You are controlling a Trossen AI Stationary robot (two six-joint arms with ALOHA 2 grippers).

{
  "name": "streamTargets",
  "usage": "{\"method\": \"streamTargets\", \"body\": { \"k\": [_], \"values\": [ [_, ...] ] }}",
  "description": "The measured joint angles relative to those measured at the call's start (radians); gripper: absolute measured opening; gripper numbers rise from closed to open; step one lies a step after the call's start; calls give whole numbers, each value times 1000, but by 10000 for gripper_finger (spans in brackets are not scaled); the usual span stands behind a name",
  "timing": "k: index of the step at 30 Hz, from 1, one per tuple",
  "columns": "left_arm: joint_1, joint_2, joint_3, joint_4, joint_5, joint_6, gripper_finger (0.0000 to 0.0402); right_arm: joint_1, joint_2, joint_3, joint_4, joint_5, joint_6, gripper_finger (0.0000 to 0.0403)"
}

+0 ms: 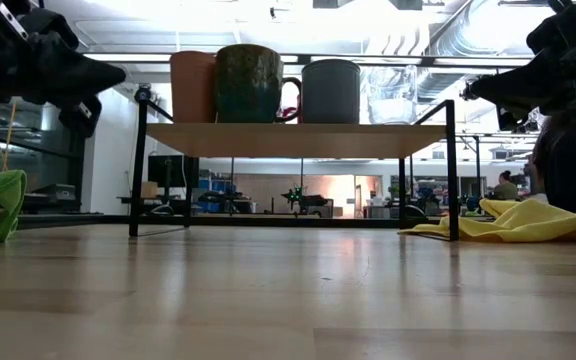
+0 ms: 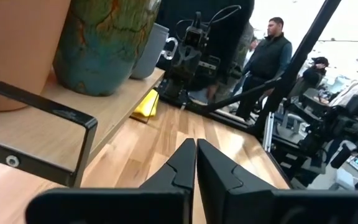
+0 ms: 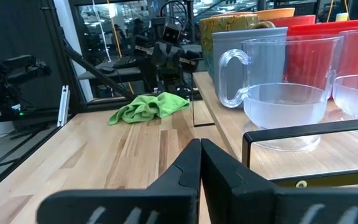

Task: Stack small to large cups/mugs on shelf
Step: Return to Home Position

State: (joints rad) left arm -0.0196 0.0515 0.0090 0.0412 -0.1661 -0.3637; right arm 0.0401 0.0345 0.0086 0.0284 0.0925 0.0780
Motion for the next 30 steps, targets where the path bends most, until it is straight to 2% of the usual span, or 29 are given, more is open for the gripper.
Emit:
{"method": "streamTargets", "body": {
  "k": [30],
  "values": [
    [0, -46, 0, 2, -6, -8, 10, 2, -34, 0, 3, 2, 0, 0]
  ]
}}
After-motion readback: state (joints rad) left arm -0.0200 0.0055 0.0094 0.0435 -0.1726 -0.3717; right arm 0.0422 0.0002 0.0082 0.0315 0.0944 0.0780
